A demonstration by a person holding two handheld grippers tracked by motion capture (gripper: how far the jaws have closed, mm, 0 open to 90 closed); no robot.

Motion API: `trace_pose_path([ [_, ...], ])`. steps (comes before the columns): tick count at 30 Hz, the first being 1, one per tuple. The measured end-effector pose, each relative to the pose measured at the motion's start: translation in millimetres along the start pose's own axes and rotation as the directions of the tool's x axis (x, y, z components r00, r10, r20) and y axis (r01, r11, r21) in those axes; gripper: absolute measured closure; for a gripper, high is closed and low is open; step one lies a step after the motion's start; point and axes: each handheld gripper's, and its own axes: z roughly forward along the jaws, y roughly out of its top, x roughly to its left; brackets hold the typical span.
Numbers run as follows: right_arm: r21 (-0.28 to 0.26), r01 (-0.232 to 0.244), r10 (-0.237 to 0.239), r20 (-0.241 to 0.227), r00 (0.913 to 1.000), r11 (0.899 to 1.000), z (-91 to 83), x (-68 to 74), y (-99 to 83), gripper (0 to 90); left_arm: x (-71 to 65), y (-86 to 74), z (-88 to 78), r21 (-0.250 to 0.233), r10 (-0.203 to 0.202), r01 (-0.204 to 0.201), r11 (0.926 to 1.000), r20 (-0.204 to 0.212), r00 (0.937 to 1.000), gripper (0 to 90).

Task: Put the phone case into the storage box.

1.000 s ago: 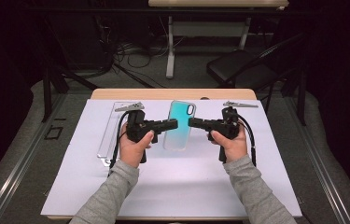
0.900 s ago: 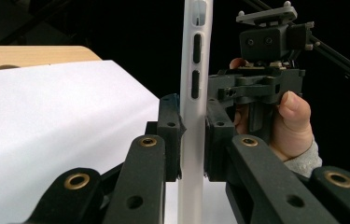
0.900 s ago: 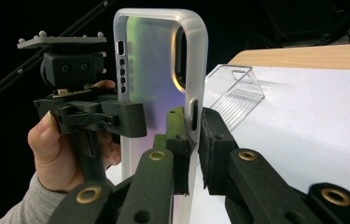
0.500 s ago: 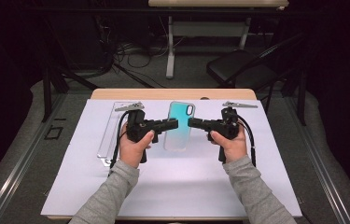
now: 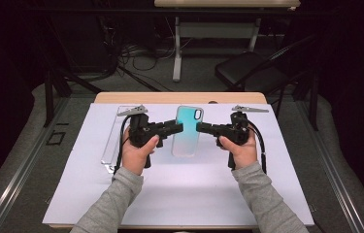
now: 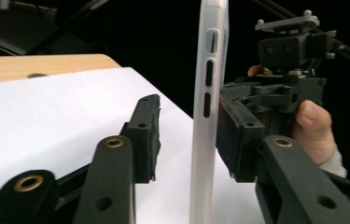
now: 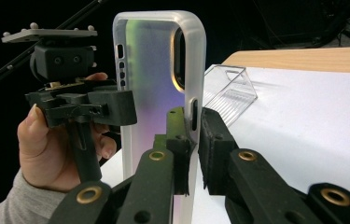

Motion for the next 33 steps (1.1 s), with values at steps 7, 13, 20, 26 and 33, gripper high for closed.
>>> trace_pose_path([
  [7, 0.001, 0.019, -0.019, 0.024, 0.9995, 1.0, -0.7, 0.4, 0.0, 83.8, -4.4, -0.5, -2.8, -0.016, 0.04, -0.041, 0.999, -0.057, 0.9976, 52.5],
  [13, 0.001, 0.025, -0.025, 0.026, 0.9993, 1.0, -1.2, 0.8, 0.1, 83.8, -5.6, -1.0, -4.6, -0.012, 0.052, -0.053, 0.9985, -0.083, 0.9951, 50.5],
  [20, 0.0, 0.048, -0.048, 0.054, 0.9974, 0.999, -1.7, 2.2, -0.1, 83.8, -7.4, -0.6, -7.2, -0.016, 0.072, -0.074, 0.9971, -0.097, 0.9927, 46.9],
  [26, -0.004, 0.075, -0.074, 0.079, 0.9941, 0.997, -2.2, 4.9, -0.4, 83.8, -7.6, -1.1, -8.4, -0.003, 0.082, -0.083, 0.9965, -0.118, 0.9896, 45.3],
  [33, 0.005, 0.108, -0.108, 0.107, 0.9884, 0.994, -2.4, 6.8, -0.9, 83.8, -7.5, -0.9, -9.4, 0.005, 0.098, -0.098, 0.9952, -0.141, 0.9852, 45.3],
])
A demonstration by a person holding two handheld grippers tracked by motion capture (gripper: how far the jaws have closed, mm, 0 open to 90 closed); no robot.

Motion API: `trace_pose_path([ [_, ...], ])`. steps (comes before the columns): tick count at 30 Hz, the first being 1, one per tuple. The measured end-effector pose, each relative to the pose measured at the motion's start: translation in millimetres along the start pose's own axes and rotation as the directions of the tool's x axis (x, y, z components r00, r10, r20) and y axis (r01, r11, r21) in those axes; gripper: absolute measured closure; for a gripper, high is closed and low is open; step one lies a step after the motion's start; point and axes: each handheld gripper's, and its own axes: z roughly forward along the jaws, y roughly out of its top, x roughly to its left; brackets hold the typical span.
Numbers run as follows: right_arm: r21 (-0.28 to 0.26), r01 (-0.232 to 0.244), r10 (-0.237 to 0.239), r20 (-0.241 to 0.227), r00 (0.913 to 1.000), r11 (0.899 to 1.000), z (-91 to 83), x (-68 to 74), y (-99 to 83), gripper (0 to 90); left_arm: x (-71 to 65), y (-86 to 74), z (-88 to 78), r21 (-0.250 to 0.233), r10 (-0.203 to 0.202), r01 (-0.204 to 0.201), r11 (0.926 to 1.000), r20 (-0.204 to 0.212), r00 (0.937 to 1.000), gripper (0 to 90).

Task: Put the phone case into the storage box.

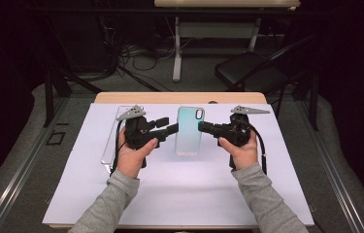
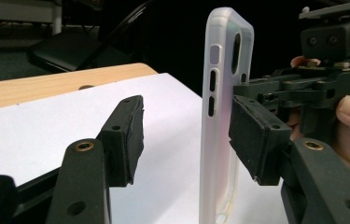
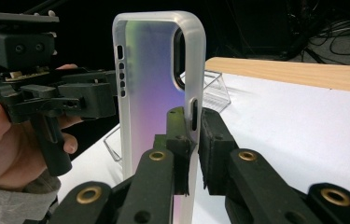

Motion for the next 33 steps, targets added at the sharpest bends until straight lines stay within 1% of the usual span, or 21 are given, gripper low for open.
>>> trace_pose_path([
  [5, -0.004, 0.019, -0.019, 0.023, 0.9996, 1.0, 0.3, 1.3, -0.5, 83.8, 0.7, -0.5, 0.0, 0.012, 0.001, -0.001, 0.9999, -0.01, 0.9999, 44.7],
  [7, -0.004, 0.028, -0.028, 0.031, 0.9991, 1.0, 0.2, 2.1, -0.6, 83.8, 0.4, -0.3, -0.1, 0.021, 0.008, -0.008, 0.9998, -0.013, 0.9999, 44.3],
  [11, -0.003, 0.041, -0.041, 0.043, 0.9983, 0.999, 0.4, 3.2, -1.0, 83.8, -1.2, 1.0, -1.0, 0.024, 0.039, -0.039, 0.999, -0.037, 0.9985, 44.3],
  [12, -0.001, 0.046, -0.046, 0.045, 0.9979, 0.999, 0.3, 3.3, -0.9, 83.8, -1.1, 1.5, -1.3, 0.025, 0.053, -0.052, 0.9983, -0.04, 0.9978, 44.2],
  [13, 0.0, 0.048, -0.048, 0.047, 0.9977, 0.999, 0.3, 3.5, -1.0, 83.8, -1.5, 2.0, -1.3, 0.028, 0.056, -0.055, 0.9981, -0.048, 0.9972, 43.6],
  [16, -0.003, 0.057, -0.057, 0.052, 0.997, 0.998, 0.5, 4.2, -1.1, 83.8, -2.0, 3.5, -1.9, 0.035, 0.083, -0.08, 0.9961, -0.07, 0.9941, 42.1],
  [18, -0.002, 0.063, -0.063, 0.057, 0.9964, 0.998, 0.3, 4.8, -1.1, 83.8, -2.8, 4.5, -2.4, 0.038, 0.101, -0.098, 0.9945, -0.089, 0.9909, 41.9],
  [19, -0.005, 0.067, -0.066, 0.058, 0.9961, 0.998, 0.4, 5.0, -1.2, 83.8, -2.8, 5.1, -2.7, 0.039, 0.111, -0.108, 0.9934, -0.092, 0.9896, 41.9],
  [21, -0.005, 0.069, -0.068, 0.06, 0.9958, 0.998, 0.2, 5.5, -1.2, 83.8, -3.2, 6.0, -3.3, 0.036, 0.112, -0.109, 0.9934, -0.09, 0.9896, 41.9],
  [26, -0.003, 0.073, -0.072, 0.063, 0.9954, 0.997, -0.4, 6.9, -1.2, 83.7, -4.4, 7.9, -4.0, 0.049, 0.123, -0.119, 0.9917, -0.093, 0.988, 41.8],
  [27, -0.007, 0.076, -0.075, 0.064, 0.9951, 0.997, -0.1, 7.2, -1.3, 83.8, -4.8, 8.2, -4.0, 0.052, 0.133, -0.129, 0.9903, -0.098, 0.9862, 41.9],
  [29, -0.008, 0.077, -0.077, 0.066, 0.9949, 0.997, -0.2, 7.8, -1.4, 83.8, -5.5, 8.9, -4.2, 0.064, 0.138, -0.133, 0.9891, -0.099, 0.9854, 41.9],
  [32, -0.011, 0.088, -0.087, 0.074, 0.9935, 0.996, -0.6, 9.0, -1.5, 83.8, -5.9, 9.7, -4.4, 0.079, 0.148, -0.139, 0.9872, -0.122, 0.9815, 41.9],
  [33, -0.011, 0.092, -0.091, 0.077, 0.9929, 0.996, -0.6, 9.3, -1.6, 83.8, -5.9, 10.0, -4.7, 0.084, 0.143, -0.134, 0.9875, -0.124, 0.9819, 41.9],
])
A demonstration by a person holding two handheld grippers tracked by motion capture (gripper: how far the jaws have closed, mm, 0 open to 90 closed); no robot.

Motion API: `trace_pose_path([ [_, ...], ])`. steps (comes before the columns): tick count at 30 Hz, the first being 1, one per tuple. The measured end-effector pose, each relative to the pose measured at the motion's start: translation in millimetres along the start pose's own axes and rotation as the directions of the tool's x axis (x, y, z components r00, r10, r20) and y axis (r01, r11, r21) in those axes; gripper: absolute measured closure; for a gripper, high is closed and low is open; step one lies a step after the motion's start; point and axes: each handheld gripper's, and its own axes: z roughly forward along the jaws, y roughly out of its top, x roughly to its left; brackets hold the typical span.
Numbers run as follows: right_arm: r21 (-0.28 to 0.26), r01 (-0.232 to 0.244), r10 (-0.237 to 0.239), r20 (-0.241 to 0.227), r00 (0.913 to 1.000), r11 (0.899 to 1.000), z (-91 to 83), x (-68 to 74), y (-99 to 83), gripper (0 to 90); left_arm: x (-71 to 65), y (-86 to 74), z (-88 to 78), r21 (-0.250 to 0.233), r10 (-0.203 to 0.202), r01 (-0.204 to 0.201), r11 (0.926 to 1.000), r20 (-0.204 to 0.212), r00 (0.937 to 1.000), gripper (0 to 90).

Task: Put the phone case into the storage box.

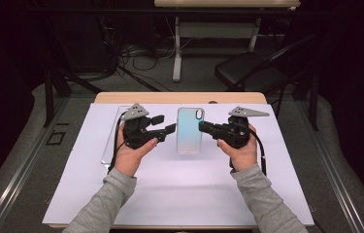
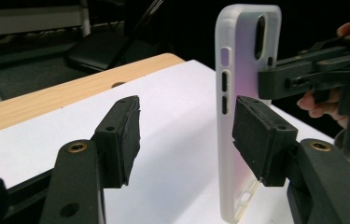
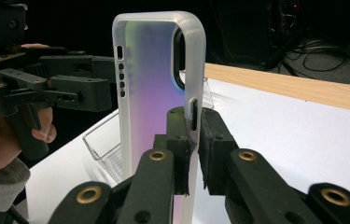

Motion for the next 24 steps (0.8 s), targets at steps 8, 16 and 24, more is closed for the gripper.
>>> trace_pose_path([
  [8, -0.003, 0.027, -0.027, 0.016, 0.9995, 1.0, 1.4, 3.0, -1.3, 83.7, 1.1, 0.6, -1.7, -0.001, -0.03, 0.03, 0.9995, -0.007, 0.9995, 35.2],
  [16, -0.008, 0.05, -0.05, 0.031, 0.9983, 0.999, 2.1, 6.8, -2.4, 83.7, 1.4, 2.3, -3.7, -0.013, -0.033, 0.032, 0.9994, -0.005, 0.9995, 33.9],
  [24, -0.007, 0.056, -0.056, 0.035, 0.9978, 0.998, 2.4, 8.4, -3.1, 83.7, 0.8, 4.3, -4.1, -0.022, -0.029, 0.029, 0.9993, 0.0, 0.9996, 33.9],
])
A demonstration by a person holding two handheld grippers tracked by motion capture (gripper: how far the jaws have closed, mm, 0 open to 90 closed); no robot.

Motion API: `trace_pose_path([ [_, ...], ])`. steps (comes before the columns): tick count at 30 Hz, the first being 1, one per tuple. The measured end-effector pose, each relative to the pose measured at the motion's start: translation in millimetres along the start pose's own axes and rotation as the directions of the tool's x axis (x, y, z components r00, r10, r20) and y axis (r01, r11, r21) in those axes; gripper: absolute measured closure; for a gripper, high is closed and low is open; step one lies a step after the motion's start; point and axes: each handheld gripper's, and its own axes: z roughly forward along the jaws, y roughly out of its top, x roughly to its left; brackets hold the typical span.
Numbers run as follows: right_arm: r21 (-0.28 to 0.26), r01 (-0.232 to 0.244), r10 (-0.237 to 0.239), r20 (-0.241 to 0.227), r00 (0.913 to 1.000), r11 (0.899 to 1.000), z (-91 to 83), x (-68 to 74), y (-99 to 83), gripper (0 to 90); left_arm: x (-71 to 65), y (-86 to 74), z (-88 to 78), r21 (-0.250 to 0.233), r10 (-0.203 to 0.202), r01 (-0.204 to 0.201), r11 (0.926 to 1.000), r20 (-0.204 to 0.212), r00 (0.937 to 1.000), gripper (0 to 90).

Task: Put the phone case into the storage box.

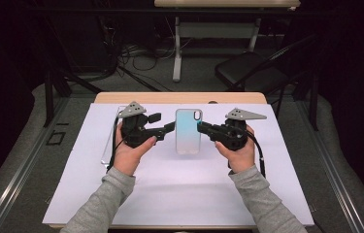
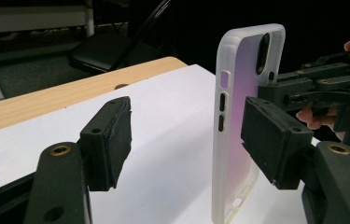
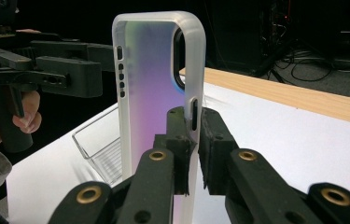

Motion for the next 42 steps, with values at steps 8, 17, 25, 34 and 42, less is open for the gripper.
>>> trace_pose_path([
  [8, 0.003, 0.019, -0.019, 0.005, 0.9998, 1.0, 0.3, 1.5, -0.4, 83.7, -1.7, 2.1, -1.0, -0.006, 0.005, -0.005, 1.0, 0.015, 0.9999, 33.3],
  [17, 0.0, 0.039, -0.039, 0.005, 0.9992, 0.999, 0.4, 3.9, -0.6, 83.7, -4.4, 3.2, -0.1, -0.007, 0.009, -0.009, 0.9999, 0.04, 0.9992, 34.0],
  [25, 0.003, 0.045, -0.045, 0.0, 0.999, 0.999, 1.1, 6.2, -1.2, 83.7, -7.3, 4.3, 1.4, -0.009, 0.011, -0.01, 0.9999, 0.061, 0.9981, 34.6],
  [34, 0.002, 0.049, -0.049, -0.004, 0.9988, 0.999, 2.1, 7.8, -1.9, 83.7, -12.6, 4.6, 5.6, -0.007, 0.028, -0.027, 0.9996, 0.085, 0.996, 37.3],
  [42, 0.01, 0.052, -0.052, -0.008, 0.9986, 0.999, 3.0, 8.8, -2.5, 83.7, -17.5, 6.2, 8.6, -0.015, 0.054, -0.053, 0.9985, 0.103, 0.9932, 39.4],
])
